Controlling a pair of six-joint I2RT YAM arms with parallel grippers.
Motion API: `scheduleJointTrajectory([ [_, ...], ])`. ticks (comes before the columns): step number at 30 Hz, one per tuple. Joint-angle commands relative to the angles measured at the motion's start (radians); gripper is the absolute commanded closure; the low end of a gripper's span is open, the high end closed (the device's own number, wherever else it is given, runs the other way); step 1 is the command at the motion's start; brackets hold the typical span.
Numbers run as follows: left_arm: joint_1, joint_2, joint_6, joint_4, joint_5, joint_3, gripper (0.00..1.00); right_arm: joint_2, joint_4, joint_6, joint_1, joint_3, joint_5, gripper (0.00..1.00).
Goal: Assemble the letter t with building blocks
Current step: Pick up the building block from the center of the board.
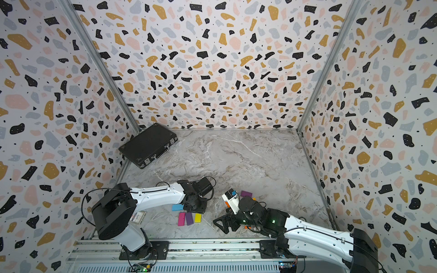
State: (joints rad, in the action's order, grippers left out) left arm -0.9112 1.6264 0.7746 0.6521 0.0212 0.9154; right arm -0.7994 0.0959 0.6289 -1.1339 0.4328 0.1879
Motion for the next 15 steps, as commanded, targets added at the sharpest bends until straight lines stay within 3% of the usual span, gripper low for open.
scheduleJointTrajectory([
  [1, -0.004, -0.002, 0.011, -0.004, -0.002, -0.003, 0.61, -0.006, -0.013, -0.015, -0.005, 0.007, 0.011, 0.03],
  [12, -0.043, 0.003, 0.026, 0.007, 0.005, -0.002, 0.65, -0.046, -0.027, -0.030, -0.005, 0.022, 0.027, 0.03],
  [15, -0.054, 0.006, 0.032, 0.010, -0.003, -0.001, 0.75, -0.044, -0.028, -0.028, -0.006, 0.019, 0.024, 0.03],
])
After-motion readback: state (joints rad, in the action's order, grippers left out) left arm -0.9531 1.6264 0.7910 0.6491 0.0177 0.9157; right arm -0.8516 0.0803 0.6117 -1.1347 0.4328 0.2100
